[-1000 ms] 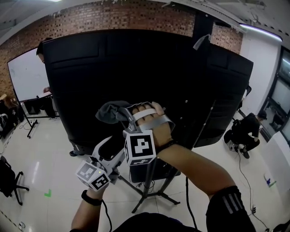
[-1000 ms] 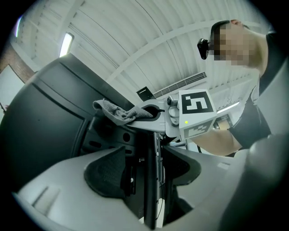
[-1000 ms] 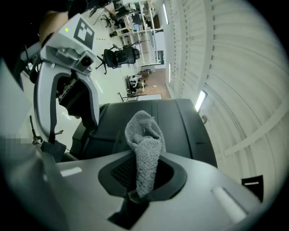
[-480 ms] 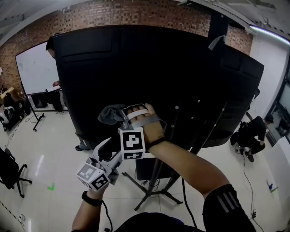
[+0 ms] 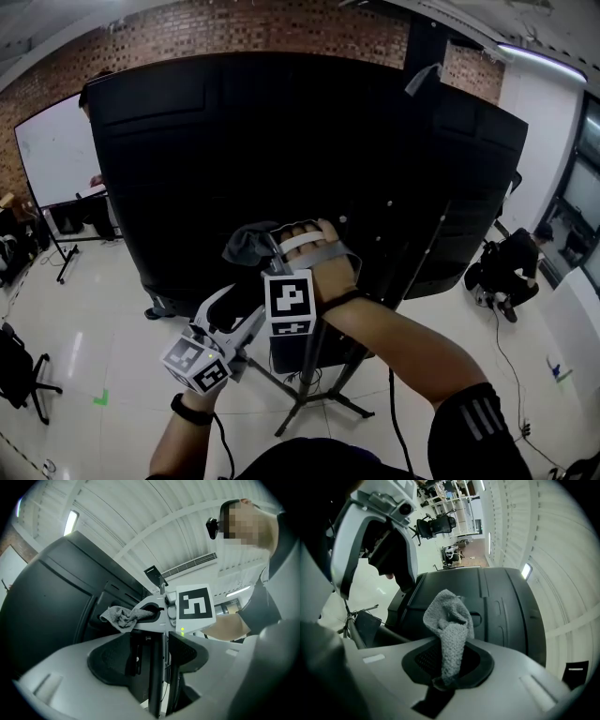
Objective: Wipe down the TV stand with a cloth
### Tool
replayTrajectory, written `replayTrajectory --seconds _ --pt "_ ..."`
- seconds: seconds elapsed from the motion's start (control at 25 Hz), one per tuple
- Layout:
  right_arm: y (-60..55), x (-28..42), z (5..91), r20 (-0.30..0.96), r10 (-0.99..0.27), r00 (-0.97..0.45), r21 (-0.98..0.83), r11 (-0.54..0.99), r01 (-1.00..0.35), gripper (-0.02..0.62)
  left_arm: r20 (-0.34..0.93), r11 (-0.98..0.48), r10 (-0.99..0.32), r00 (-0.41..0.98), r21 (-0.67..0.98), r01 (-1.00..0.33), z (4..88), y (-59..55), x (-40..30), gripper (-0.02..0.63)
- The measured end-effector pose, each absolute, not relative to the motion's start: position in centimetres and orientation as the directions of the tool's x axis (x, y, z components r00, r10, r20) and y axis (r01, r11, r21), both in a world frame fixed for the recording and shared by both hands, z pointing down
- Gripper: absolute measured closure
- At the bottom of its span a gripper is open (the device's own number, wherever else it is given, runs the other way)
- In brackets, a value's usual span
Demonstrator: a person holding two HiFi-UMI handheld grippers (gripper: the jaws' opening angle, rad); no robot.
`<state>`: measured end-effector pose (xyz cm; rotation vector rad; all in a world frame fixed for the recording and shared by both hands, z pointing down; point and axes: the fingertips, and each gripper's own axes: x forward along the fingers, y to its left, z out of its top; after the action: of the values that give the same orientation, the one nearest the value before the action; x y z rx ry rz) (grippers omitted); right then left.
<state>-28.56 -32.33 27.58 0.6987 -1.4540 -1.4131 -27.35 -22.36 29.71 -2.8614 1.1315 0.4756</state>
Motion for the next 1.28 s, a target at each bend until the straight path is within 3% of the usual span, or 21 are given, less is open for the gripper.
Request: replayTrajectory --seconds 0.44,0.76,1.0,1.12,1.28 --pt "-32.4 -25.2 27.7 0.228 -0.915 -0.332 0.961 0.157 0.227 0.548 -0.275 -0.739 -0.662 0.697 0.084 -0.668 29.7 -22.9 -25.4 0.325" --pt "-27.6 -25.1 23.5 0.167 -0.814 -0.557 0.974 0.222 -0.033 0.548 -0.284 -0.75 -0.648 0.707 0.074 -0.658 29.3 -22.5 -25.1 0.325" --pt "-26.7 -21.1 19.1 0.04 -0.814 -0.579 0.985 0.13 -0.114 0.548 -0.299 -0.751 -0.639 0.708 0.046 -0.659 27.8 -22.2 -23.2 0.325" --pt "-26.5 -19.2 17.0 0.028 -0.805 -0.592 0.987 0.115 -0.11 0.548 -0.307 -0.754 -0.632 0.712 0.029 -0.656 26.9 -21.9 -21.7 0.325" --pt "-27.1 -17.7 15.6 0.127 -0.785 -0.606 0.99 0.135 0.033 0.546 -0.316 -0.734 -0.647 0.694 0.01 -0.679 25.5 -21.7 -20.0 0.325"
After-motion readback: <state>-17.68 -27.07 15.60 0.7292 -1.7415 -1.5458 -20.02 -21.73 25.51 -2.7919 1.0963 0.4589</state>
